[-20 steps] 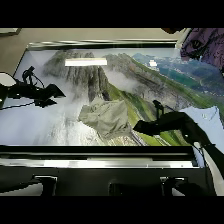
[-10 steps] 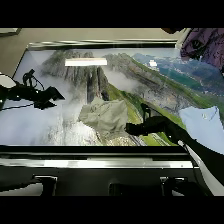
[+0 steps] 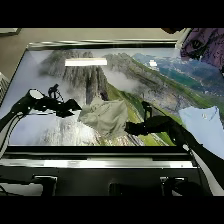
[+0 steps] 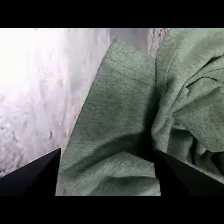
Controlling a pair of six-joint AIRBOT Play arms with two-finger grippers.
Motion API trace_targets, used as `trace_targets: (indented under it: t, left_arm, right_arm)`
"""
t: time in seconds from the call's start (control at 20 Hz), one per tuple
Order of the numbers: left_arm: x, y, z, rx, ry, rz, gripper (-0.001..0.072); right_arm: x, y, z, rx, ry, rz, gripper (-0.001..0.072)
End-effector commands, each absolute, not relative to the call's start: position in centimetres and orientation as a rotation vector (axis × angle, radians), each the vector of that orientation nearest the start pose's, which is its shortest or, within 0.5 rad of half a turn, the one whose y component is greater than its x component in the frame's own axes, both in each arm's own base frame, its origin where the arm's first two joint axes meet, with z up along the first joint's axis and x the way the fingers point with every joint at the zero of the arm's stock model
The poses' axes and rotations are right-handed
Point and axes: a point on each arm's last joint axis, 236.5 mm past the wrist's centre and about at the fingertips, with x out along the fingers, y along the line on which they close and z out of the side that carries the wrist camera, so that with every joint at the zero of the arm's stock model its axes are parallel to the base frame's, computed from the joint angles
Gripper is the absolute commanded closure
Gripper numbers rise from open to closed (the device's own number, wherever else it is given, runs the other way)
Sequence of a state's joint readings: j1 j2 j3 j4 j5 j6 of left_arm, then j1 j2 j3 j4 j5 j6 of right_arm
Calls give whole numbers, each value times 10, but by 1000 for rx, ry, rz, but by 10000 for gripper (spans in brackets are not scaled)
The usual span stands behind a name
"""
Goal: Fold the clothes and pants, and hang the long-sleeved shirts on hangers.
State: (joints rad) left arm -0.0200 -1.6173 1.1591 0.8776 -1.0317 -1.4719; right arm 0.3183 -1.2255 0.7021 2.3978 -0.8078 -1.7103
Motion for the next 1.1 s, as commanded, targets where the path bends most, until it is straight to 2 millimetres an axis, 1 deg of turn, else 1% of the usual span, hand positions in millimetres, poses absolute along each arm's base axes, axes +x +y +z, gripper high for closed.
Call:
trace_targets:
  t: [0.0,0.05,0.15,0.25,0.3,0.4,0.45,0.5,0.55,0.6,0.65,0.75,0.9,1.05]
  left_arm:
    - [409,-159,-100,-615,1429,-321,255]
    - [407,-161,-106,-615,1443,-319,340]
    - [405,-160,-113,-621,1461,-311,341]
    - [410,-154,-110,-630,1447,-302,337]
    - [415,-149,-103,-636,1426,-298,304]
    - [429,-131,-79,-644,1353,-291,300]
    - [436,-118,-68,-656,1312,-272,256]
    - [440,-106,-62,-672,1289,-252,164]
    - [441,-97,-62,-700,1291,-229,149]
    - [438,-93,-65,-718,1308,-216,148]
    - [437,-92,-70,-723,1322,-214,148]
    - [433,-101,-82,-718,1357,-222,148]
    - [421,-127,-106,-696,1434,-252,148]
    - [415,-153,-119,-701,1467,-280,151]
  right_arm:
    - [272,232,-55,559,1406,504,673]
    - [269,232,-55,561,1419,507,673]
    - [264,233,-53,569,1440,510,673]
    - [266,233,-45,567,1413,520,673]
    - [268,233,-39,564,1391,526,673]
    - [273,231,-26,547,1330,533,673]
    - [275,229,-20,543,1308,532,673]
    - [277,228,-15,536,1288,535,673]
    - [277,228,-13,535,1280,538,673]
    - [277,228,-11,535,1277,541,673]
    - [277,228,-11,536,1277,541,673]
    - [277,228,-11,536,1276,540,673]
    - [276,228,-11,538,1278,539,673]
    - [276,228,-11,541,1279,537,673]
